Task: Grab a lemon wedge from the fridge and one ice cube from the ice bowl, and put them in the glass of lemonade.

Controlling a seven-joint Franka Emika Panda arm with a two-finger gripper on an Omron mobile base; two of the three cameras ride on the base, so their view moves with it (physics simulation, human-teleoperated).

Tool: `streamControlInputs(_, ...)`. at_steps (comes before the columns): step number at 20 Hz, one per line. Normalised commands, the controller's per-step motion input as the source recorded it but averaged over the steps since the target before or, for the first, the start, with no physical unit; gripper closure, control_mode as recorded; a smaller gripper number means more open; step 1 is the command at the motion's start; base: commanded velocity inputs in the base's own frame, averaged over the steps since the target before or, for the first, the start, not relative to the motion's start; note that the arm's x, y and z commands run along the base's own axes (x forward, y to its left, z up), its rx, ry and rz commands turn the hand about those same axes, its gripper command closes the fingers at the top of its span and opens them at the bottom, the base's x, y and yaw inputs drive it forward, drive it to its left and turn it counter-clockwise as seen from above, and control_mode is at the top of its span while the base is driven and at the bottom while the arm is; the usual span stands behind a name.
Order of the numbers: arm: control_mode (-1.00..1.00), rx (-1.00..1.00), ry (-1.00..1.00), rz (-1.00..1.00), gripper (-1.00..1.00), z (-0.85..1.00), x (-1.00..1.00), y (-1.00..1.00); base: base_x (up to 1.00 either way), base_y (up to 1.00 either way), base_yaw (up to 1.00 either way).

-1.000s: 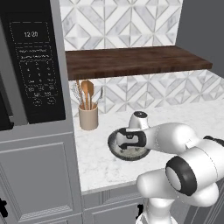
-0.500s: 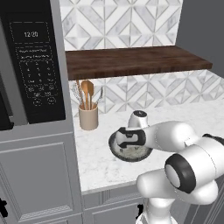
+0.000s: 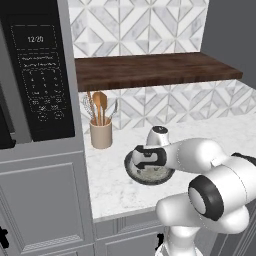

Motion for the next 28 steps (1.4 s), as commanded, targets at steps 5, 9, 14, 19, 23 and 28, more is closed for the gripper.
streamControlInputs(5,-1.0,0.0,0.0,0.0,1.0,0.0,0.0,0.0,0.0,0.0,0.0)
streamControlInputs(9,-1.0,0.0,0.0,0.0,1.0,0.0,0.0,0.0,0.0,0.0,0.0)
streamControlInputs(14,-1.0,0.0,0.0,0.0,1.0,0.0,0.0,0.0,0.0,0.0,0.0)
streamControlInputs(19,-1.0,0.0,0.0,0.0,1.0,0.0,0.0,0.0,0.0,0.0,0.0)
streamControlInputs(23,-1.0,0.02,-0.01,0.0,1.0,0.42,0.0,-0.03,0.0,0.0,0.0)
streamControlInputs(28,-1.0,0.06,-0.04,0.0,1.0,0.58,-0.05,-0.19,0.0,0.0,0.0)
